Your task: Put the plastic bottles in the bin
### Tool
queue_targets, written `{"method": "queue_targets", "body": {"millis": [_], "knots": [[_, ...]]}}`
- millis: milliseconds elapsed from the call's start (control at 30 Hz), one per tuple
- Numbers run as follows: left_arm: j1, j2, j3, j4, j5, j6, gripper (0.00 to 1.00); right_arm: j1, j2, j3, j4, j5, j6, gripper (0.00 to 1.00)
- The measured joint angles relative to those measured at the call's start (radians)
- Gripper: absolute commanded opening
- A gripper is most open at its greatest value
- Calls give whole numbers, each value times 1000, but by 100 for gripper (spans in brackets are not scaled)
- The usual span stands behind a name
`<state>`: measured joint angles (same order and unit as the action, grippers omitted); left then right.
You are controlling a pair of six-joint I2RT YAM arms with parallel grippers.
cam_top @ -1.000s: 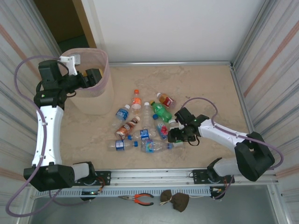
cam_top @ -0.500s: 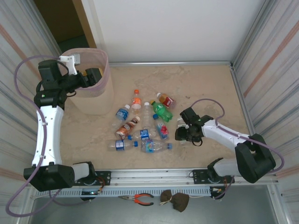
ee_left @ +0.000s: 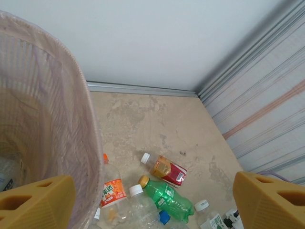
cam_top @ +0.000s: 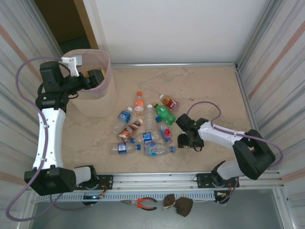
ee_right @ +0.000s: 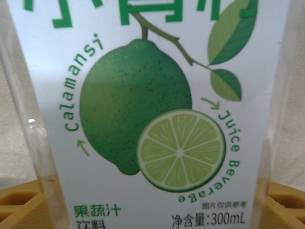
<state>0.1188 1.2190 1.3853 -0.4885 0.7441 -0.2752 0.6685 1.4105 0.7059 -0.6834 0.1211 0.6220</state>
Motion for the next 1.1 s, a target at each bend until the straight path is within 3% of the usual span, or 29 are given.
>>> {"method": "queue_targets", "body": {"millis": [400,700,900,1100], "knots": [[0,0,-7,11,16,-14,86,0,-13,0,-4,39,12,68],[-19,0,-18,90,54,-68,86,-10,-219,4,-14,43,17,66],[-146,4,-26,148,59,-98,85,-26,-411,35,6,34,-32,66],[-340,16,-26,203,9,-109,84,-41,-569,82,81,8,-95,65]]}}
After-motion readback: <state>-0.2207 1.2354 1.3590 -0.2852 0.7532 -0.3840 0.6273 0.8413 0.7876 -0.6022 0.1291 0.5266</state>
